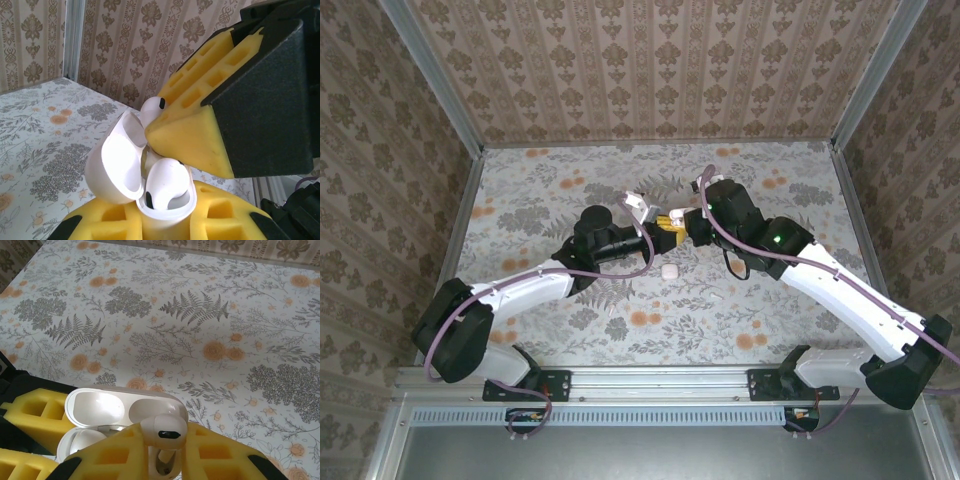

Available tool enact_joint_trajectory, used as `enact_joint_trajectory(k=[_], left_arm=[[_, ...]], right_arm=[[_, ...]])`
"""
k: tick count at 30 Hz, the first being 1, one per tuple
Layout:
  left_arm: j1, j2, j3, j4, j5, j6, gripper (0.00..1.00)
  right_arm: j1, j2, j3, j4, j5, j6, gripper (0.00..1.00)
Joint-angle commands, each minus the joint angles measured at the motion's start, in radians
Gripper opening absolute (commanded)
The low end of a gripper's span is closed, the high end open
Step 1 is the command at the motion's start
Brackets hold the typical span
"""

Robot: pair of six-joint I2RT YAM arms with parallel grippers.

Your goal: Insert wireless bluetooth earbuds into charging case

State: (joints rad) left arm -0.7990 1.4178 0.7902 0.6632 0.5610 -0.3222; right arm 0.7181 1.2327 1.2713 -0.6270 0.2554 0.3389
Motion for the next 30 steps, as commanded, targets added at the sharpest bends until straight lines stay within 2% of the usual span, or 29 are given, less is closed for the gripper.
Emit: enact_joint_trajectory(k=[1,18,30], left_arm=[[-0.006,-0.024,0.040,0.009,0.007,-0.018,0.00],[-0.003,-0.036,0.040,-0.008,-0.004,-0.012,0.00],[-0.003,-0.061,0.031,-0.025,-0.015,0.005,0.00]], right_arm=[[0.004,0.004,-0.018,0.006,0.010,-0.018,0.19],[0.013,-0.038,-0.083,0.001,-0.093,0.039,0.24],[0.013,-0.035,-0.050,-0.041,-0.090,0.097,0.34]])
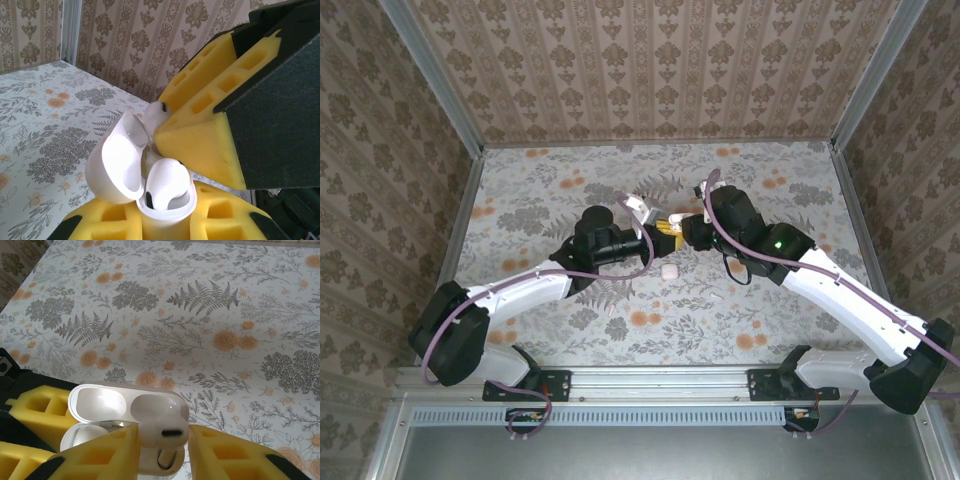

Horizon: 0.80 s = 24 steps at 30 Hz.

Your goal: Insert wireless bluetooth earbuds into charging case

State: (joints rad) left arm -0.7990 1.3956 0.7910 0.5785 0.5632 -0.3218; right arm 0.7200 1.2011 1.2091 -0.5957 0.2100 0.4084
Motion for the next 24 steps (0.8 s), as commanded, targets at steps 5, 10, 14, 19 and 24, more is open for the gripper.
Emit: enact_joint_trajectory(k=[5,10,14,19,24], left_arm=[[-0.002,-0.040,0.028,0.057,-0.016,0.009,0.00],[-0.003,-0.041,0.023,0.059,-0.017,0.012,0.00],[-0.003,-0.043,0.023,0.061,-0.016,0.014,0.00],[-0.003,-0.052,0.015,0.060,-0.016,0.024,0.00],[-0.003,-0.063,-0.004,0.061,-0.014,0.044,0.00]], right_arm=[[0.012,0.003,0.047,-0.102,-0.046,0.056,0.38],[0.012,0.010,0.096,-0.129,-0.072,0.082,0.42],[0.009,0.012,0.121,-0.146,-0.075,0.095,0.43],[0.007,0.001,0.147,-0.169,-0.061,0.110,0.44],[-0.003,-0.036,0.185,-0.183,-0.062,0.106,0.46]])
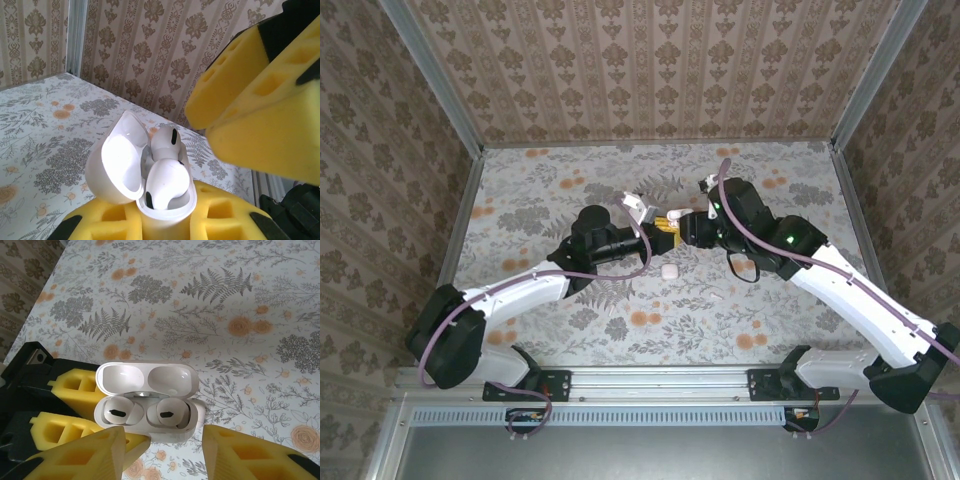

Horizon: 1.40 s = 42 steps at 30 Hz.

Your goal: Insert wireless bluetooth earbuds into charging case

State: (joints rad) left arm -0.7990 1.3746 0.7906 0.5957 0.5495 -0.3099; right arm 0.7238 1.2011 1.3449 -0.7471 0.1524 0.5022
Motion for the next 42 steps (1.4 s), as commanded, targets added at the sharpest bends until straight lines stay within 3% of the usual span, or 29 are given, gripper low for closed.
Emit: enact_joint_trajectory(k=[1,7,15,20,33,42], left_arm=[[-0.003,-0.044,-0.007,0.045,0.002,0.038,0.00],[0.036,-0.074,-0.032,0.047,0.083,0.061,0.00],[0.121,-0.097,-0.081,0.157,0.267,-0.006,0.00],[0.128,-0.097,-0.081,0.224,0.344,-0.013,0.00],[0.127,-0.053,-0.050,0.269,0.408,-0.032,0.00],[0.136,-0.047,-0.038,0.184,0.350,-0.019,0.00]], right_arm=[[-0.010,-0.045,0.057,-0.035,-0.010,0.012,0.46],[-0.067,-0.075,0.071,-0.042,-0.120,0.017,0.49],[-0.320,-0.067,-0.024,0.093,-0.571,0.123,0.43],[-0.361,-0.005,-0.058,0.153,-0.733,0.159,0.41],[-0.359,0.101,-0.130,0.397,-0.895,0.280,0.34],[-0.314,0.083,-0.113,0.353,-0.925,0.210,0.34]])
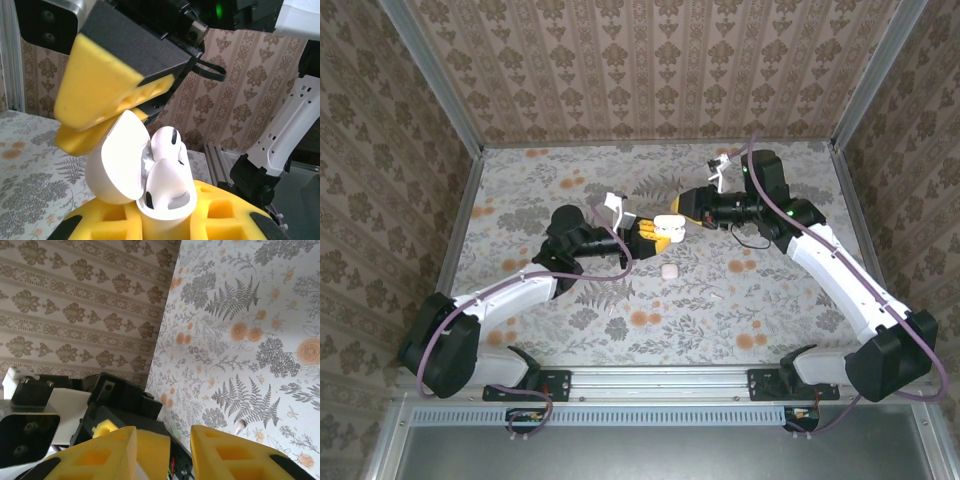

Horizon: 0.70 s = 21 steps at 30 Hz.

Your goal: Insert wireless bluetooth earbuds into charging case

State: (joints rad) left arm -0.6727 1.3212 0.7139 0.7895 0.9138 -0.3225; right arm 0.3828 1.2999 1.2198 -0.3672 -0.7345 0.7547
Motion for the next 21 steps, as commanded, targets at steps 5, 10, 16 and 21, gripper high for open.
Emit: enact_joint_trajectory(k=[5,10,16,21], left_arm=[[0.019,0.020,0.051,-0.013,-0.015,-0.022,0.00],[0.022,0.033,0.059,-0.019,-0.015,-0.031,0.00],[0.030,0.033,0.060,-0.037,-0.034,-0.031,0.00],[0.064,0.005,0.060,-0.179,-0.098,0.012,0.00]], right_arm=[[0.068,-0.027,0.014,-0.068,-0.036,-0.091,0.34],[0.073,-0.061,0.012,-0.053,-0.037,-0.108,0.34],[0.071,-0.074,0.025,-0.122,-0.010,-0.167,0.36],[0.042,-0.119,0.009,-0.152,0.123,-0.185,0.39]])
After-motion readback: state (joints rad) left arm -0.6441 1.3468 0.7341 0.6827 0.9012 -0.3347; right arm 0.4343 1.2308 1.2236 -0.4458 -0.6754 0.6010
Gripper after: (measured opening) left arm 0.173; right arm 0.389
